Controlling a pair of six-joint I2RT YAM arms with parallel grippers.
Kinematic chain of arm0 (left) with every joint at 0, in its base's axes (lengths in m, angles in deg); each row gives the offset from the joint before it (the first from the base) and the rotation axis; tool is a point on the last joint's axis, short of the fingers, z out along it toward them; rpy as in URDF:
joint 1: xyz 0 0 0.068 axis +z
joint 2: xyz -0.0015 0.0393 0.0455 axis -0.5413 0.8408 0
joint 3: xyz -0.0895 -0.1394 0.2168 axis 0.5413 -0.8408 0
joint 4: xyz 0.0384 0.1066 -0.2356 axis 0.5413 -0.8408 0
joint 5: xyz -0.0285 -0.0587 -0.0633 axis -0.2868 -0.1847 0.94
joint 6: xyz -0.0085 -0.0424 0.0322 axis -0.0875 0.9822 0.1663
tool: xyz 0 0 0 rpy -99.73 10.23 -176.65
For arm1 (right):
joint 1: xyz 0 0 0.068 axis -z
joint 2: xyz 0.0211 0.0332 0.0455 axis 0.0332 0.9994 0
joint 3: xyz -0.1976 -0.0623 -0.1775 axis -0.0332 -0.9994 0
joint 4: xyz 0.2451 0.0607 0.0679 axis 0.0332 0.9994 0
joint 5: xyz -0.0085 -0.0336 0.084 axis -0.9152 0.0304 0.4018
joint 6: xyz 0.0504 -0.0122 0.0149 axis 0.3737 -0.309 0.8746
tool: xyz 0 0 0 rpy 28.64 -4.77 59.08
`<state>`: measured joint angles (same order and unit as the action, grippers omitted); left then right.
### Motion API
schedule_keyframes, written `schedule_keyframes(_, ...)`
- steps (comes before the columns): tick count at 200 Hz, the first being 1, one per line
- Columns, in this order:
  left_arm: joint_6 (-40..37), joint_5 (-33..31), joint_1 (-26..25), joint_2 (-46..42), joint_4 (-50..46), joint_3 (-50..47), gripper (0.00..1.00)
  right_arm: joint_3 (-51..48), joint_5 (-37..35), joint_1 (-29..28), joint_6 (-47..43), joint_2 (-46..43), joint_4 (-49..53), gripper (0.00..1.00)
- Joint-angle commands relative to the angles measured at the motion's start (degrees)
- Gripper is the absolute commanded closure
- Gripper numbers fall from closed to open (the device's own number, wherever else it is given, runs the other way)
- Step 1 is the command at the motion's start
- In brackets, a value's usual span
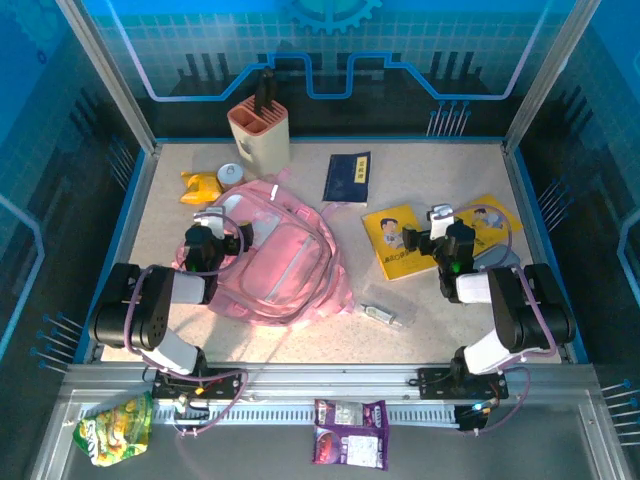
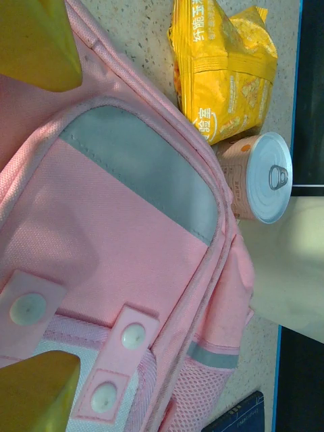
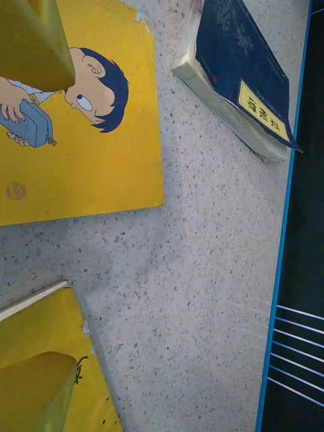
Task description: Pack the student bag
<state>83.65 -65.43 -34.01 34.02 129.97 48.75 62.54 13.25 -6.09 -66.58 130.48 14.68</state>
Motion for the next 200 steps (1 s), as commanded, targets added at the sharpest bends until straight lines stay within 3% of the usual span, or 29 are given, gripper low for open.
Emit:
schedule_keyframes(1,-1.6,1.3,0.6,-0.2,0.0,1.0,0.01,0.5,0.4,0.0,-0.8,0.1,-1.5,0.00)
schedule_keyframes(200,-1.6,1.3,0.6,-0.2,0.0,1.0,0.01,0.8,2.0,0.7,-0.2,0.1,-0.9,0.00)
